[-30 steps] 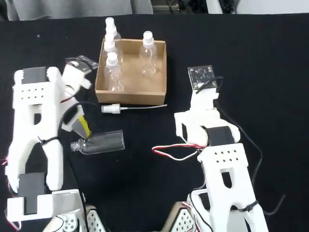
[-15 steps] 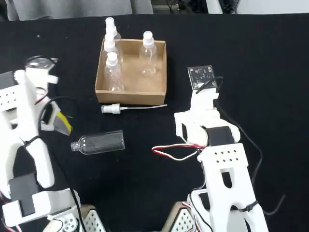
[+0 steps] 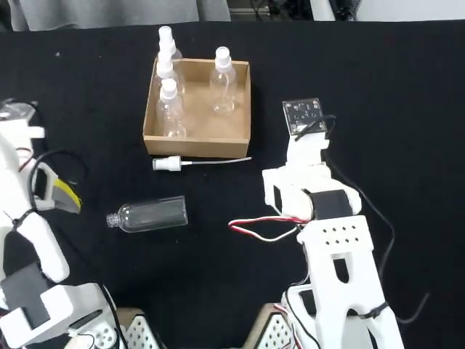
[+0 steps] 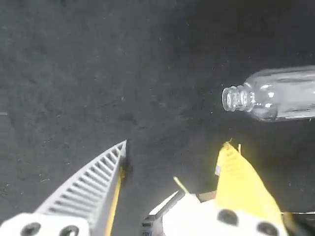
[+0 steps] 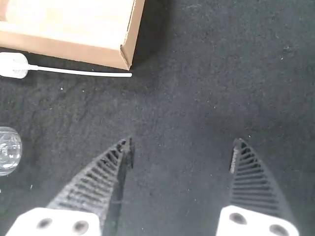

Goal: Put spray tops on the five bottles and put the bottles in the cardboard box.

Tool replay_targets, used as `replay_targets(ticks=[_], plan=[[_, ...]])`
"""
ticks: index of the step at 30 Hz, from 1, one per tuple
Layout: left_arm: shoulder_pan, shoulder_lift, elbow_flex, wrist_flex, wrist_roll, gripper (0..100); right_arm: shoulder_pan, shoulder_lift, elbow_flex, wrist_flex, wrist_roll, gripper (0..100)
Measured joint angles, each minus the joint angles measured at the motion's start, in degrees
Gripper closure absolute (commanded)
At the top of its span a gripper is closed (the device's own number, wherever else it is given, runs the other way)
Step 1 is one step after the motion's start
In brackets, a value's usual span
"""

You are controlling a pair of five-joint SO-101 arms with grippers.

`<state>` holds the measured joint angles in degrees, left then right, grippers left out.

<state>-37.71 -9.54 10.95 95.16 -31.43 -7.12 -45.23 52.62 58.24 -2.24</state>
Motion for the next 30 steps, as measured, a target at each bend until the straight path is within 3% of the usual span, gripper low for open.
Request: replay_targets(ticks=[17, 24, 30], plan=[[0.0, 0.0, 18.99, -15.82, 0.0, 73, 0.0, 0.0, 0.0, 0.0, 0.0, 72.3], [0.26, 0.0, 22.68, -21.98, 4.57, 73, 0.0, 0.0, 0.0, 0.0, 0.0, 72.3], [5.36, 0.0, 25.49, -22.77, 5.8, 73, 0.0, 0.0, 0.0, 0.0, 0.0, 72.3]])
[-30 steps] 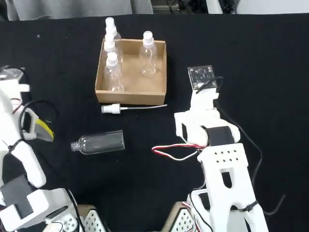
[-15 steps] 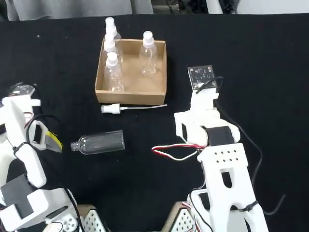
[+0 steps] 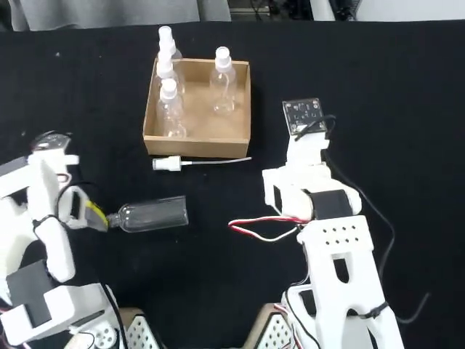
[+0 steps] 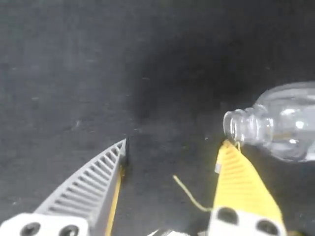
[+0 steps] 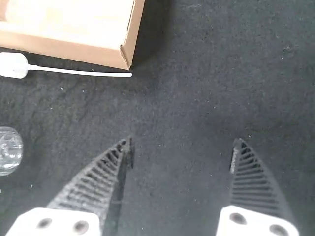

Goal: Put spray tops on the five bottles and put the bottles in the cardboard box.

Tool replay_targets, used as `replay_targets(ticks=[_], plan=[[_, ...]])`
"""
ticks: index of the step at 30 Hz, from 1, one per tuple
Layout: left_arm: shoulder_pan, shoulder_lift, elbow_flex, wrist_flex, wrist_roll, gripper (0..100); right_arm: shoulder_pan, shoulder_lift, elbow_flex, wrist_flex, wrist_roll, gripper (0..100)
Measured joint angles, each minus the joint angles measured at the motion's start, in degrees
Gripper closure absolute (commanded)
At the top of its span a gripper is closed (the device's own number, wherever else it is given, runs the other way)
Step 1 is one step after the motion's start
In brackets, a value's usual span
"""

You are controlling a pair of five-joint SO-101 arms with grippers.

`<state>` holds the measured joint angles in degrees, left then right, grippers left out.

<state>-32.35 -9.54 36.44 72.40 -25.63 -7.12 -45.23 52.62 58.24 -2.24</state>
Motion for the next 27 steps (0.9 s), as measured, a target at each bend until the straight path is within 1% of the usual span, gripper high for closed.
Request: replay_targets(ticks=[5, 11, 20, 23, 27], plan=[[4.66, 0.0, 0.0, -0.97, 5.36, 73, 0.0, 0.0, 0.0, 0.0, 0.0, 72.2], [12.13, 0.0, 0.0, -1.05, 10.29, 73, 0.0, 0.0, 0.0, 0.0, 0.0, 72.2], [21.45, 0.0, 0.0, -1.32, 16.18, 73, 0.0, 0.0, 0.0, 0.0, 0.0, 72.2], [23.12, 0.0, 0.0, -2.46, 18.37, 73, 0.0, 0.0, 0.0, 0.0, 0.0, 72.2], [23.21, 0.0, 0.0, -2.37, 19.52, 73, 0.0, 0.0, 0.0, 0.0, 0.0, 72.2]])
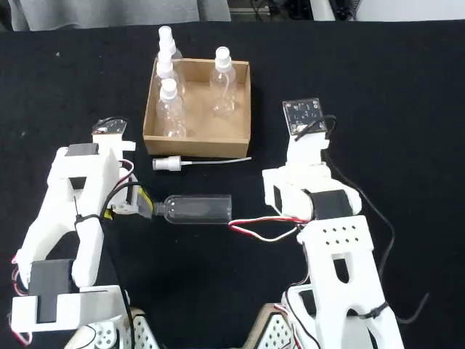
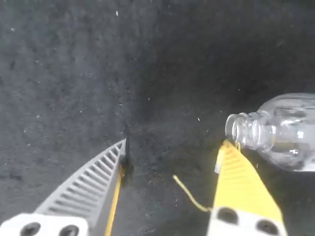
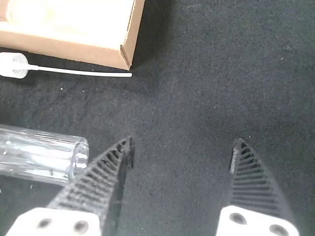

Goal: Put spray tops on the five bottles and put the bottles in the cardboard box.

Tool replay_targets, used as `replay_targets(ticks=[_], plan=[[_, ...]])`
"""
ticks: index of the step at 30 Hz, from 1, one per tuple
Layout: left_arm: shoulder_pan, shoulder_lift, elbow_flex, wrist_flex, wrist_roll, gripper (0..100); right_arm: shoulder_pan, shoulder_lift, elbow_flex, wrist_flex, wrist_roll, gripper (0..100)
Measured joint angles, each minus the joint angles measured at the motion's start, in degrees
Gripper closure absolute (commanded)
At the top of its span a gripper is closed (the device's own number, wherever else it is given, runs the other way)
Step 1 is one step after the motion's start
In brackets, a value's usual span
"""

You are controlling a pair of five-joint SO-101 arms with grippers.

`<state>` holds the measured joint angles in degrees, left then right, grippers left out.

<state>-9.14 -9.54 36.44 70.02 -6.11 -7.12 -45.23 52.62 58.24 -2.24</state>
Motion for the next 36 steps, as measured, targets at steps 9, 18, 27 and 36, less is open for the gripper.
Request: replay_targets(ticks=[9, 18, 27, 36], plan=[[0.0, -0.18, -0.62, 0.0, 0.09, 73, 0.0, 0.0, 0.0, 0.0, 0.0, 72.1], [0.0, -12.57, -0.88, 2.29, 0.09, 73, 0.0, 0.0, 0.0, 0.0, 0.0, 72.1], [-1.67, -18.81, -0.88, 4.75, 0.09, 83, 0.0, 0.0, 0.0, 0.0, 0.0, 72.1], [-5.63, -18.81, -0.88, 4.75, 0.09, 83, 0.0, 0.0, 0.26, 0.0, 0.0, 72.1]])
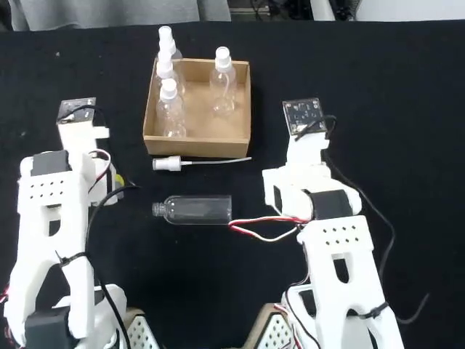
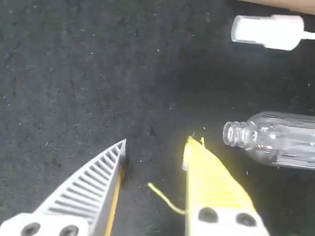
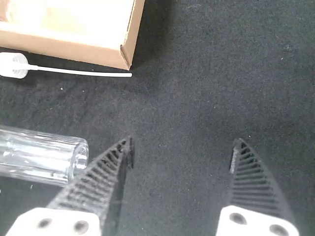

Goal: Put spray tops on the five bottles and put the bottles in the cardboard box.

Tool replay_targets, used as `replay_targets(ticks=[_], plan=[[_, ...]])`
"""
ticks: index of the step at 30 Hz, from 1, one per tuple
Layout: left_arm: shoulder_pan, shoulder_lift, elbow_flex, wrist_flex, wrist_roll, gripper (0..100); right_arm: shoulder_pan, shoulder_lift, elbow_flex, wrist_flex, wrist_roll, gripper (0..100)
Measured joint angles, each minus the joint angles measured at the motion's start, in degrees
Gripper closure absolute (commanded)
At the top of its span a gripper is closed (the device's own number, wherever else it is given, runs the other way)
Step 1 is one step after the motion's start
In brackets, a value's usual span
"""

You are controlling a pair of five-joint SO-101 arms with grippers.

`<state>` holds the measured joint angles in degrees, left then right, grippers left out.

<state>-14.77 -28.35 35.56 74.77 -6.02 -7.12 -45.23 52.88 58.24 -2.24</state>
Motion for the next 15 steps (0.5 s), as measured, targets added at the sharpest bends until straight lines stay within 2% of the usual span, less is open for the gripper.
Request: replay_targets(ticks=[6, 15], plan=[[-2.99, 0.0, 0.0, 0.0, 0.0, 96, 0.0, 0.0, 0.09, 0.0, 0.0, 72.1], [-6.07, 0.0, 3.43, -5.36, -0.18, 97, 0.0, 0.0, 0.09, 0.0, 0.0, 72.3]])
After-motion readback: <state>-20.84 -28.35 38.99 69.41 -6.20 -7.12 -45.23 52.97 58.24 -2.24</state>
